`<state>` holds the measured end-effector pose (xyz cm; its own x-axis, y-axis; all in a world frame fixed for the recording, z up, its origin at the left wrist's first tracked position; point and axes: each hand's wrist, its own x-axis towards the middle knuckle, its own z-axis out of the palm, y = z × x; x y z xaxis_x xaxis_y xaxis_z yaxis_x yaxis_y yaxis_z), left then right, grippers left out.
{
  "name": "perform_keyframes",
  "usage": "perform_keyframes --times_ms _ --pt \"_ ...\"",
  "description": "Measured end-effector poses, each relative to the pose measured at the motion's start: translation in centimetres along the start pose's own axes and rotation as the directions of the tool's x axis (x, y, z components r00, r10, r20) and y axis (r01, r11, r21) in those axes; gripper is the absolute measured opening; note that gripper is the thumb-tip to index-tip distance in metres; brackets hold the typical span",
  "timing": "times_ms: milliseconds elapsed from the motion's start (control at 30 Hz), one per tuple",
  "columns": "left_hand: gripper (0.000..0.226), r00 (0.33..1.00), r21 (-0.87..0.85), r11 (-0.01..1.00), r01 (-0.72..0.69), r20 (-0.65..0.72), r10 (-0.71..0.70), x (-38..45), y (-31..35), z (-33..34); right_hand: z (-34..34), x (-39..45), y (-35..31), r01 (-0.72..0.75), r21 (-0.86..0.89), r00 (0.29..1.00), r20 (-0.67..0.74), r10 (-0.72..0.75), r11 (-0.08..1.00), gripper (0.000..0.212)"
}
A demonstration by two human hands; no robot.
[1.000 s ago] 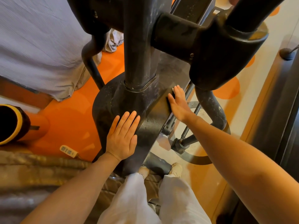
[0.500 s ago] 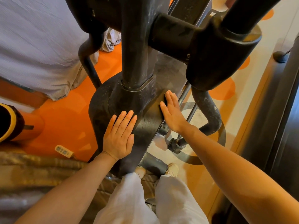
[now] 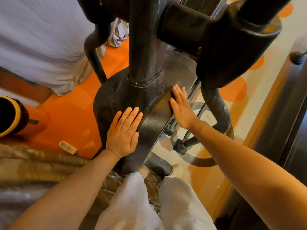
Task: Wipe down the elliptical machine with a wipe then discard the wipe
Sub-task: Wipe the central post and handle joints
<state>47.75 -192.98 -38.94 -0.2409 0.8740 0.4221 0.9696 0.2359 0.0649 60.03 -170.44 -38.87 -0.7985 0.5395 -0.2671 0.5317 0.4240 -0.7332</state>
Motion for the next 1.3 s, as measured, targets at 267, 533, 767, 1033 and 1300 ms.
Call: perform_keyframes --times_ms 267,533,767,1033,1300 --pt "0.052 1.000 -0.005 1.000 0.007 -0.006 -0.007 0.0 0.0 0.1 -0.3 -1.4 -0.6 0.136 -0.146 0.986 0.118 -0.119 0.980 0.060" --pt "0.051 1.000 -0.012 1.000 0.023 0.003 -0.023 0.1 0.1 -0.1 1.0 1.0 -4.2 0.010 -0.138 0.995 0.098 0.003 0.990 0.063" --pt "0.051 1.000 -0.015 1.000 0.023 -0.015 -0.023 0.1 0.1 0.0 2.0 -0.3 -6.4 -0.013 -0.045 0.998 0.053 0.016 0.999 0.061" --pt "0.052 1.000 -0.024 1.000 0.014 -0.008 -0.015 -0.1 -0.1 0.3 2.6 -3.5 -6.7 0.086 -0.130 0.996 0.003 -0.086 0.988 0.065" --pt "0.052 0.999 -0.022 1.000 0.016 0.043 -0.015 -0.2 -0.1 0.1 1.3 0.3 -5.6 -0.059 -0.203 0.997 0.039 0.069 0.977 0.057"
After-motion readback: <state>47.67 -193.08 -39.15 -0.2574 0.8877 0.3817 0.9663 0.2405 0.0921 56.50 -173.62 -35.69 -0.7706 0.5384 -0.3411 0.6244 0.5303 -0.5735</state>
